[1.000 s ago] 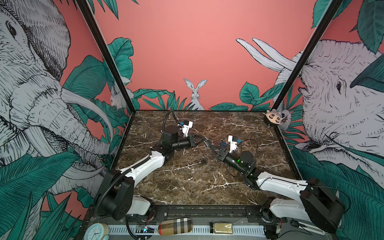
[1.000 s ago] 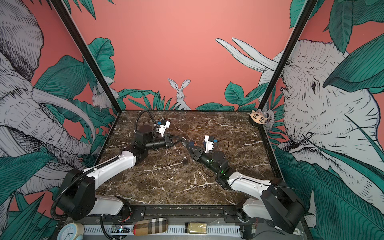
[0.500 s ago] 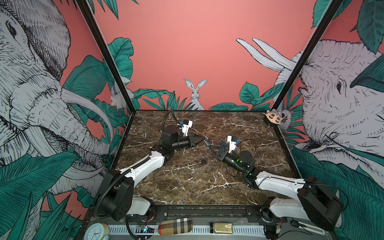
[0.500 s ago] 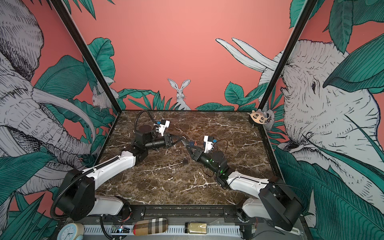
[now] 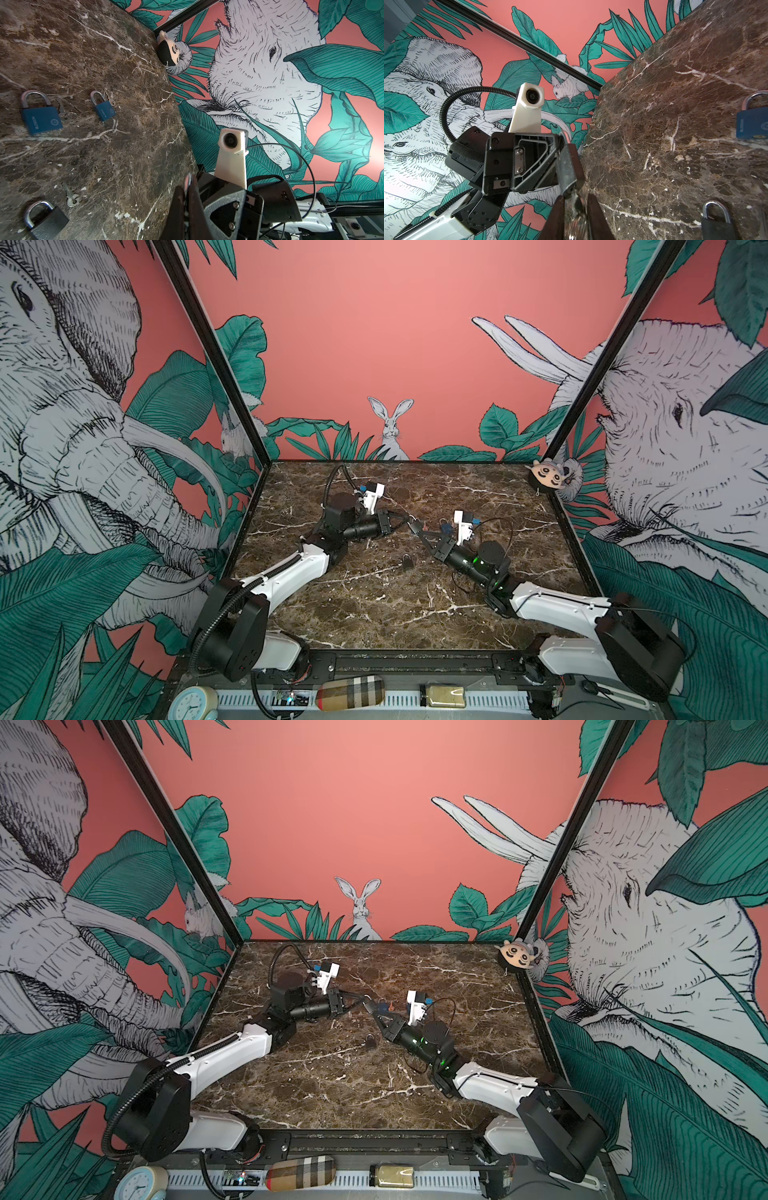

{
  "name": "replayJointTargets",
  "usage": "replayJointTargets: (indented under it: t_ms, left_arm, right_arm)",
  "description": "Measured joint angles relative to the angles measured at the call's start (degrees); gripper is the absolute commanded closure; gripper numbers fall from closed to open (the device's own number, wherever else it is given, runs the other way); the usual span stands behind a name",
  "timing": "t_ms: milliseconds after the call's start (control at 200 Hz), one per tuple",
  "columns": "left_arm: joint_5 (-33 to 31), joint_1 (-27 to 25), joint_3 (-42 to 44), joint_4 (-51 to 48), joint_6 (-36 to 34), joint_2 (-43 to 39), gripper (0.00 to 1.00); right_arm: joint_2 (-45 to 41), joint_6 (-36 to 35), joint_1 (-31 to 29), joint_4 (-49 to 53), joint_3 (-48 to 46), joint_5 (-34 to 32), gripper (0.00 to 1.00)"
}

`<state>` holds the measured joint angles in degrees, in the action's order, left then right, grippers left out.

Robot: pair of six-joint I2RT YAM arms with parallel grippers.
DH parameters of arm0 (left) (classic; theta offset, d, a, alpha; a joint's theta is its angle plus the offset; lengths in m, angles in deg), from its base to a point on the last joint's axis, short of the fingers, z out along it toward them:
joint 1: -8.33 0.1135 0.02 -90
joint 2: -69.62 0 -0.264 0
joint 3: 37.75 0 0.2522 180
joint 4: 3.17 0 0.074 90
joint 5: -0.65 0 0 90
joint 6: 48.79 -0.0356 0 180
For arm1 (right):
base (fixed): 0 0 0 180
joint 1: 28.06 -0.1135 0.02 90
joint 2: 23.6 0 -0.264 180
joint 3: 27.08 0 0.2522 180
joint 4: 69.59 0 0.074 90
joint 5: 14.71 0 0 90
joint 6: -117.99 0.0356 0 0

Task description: Lock with the key

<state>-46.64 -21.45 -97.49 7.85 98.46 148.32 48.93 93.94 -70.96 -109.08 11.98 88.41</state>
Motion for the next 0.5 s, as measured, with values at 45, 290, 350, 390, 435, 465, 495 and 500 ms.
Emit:
replayJointTargets:
  t_ms: [45, 290, 350, 390, 435, 465, 495, 500]
  left_arm:
    - [0.04, 0.0, 0.0, 0.22, 0.15, 0.0, 1.0]
    - [0.33, 0.0, 0.0, 0.48, 0.31, 0.0, 1.0]
    - [0.28, 0.0, 0.0, 0.52, 0.46, 0.0, 1.0]
    - [0.28, 0.07, 0.0, 0.79, 0.68, 0.0, 1.0]
    - [0.33, 0.11, 0.0, 1.2, 1.07, 0.0, 1.0]
    - [0.33, 0.11, 0.0, 1.46, 1.33, 0.0, 1.0]
    - [0.35, 0.11, 0.0, 1.77, 1.66, 0.02, 1.0]
    - [0.35, 0.11, 0.0, 1.79, 1.7, 0.02, 1.0]
  right_arm:
    - [0.0, 0.02, 0.0, 0.02, 0.26, 0.0, 0.86]
    - [0.0, -0.31, 0.02, 0.59, 0.33, 0.22, 0.99]
    - [0.0, -0.42, 0.02, 0.79, 0.52, 0.31, 1.0]
    - [0.0, -0.39, 0.02, 0.87, 0.72, 0.37, 1.0]
    - [0.0, -0.42, 0.04, 0.83, 0.83, 0.37, 1.0]
    - [0.0, -0.44, 0.04, 0.85, 0.9, 0.37, 1.0]
    - [-0.02, -0.48, 0.04, 0.87, 0.94, 0.37, 1.0]
    - [-0.02, -0.48, 0.04, 0.87, 0.96, 0.35, 1.0]
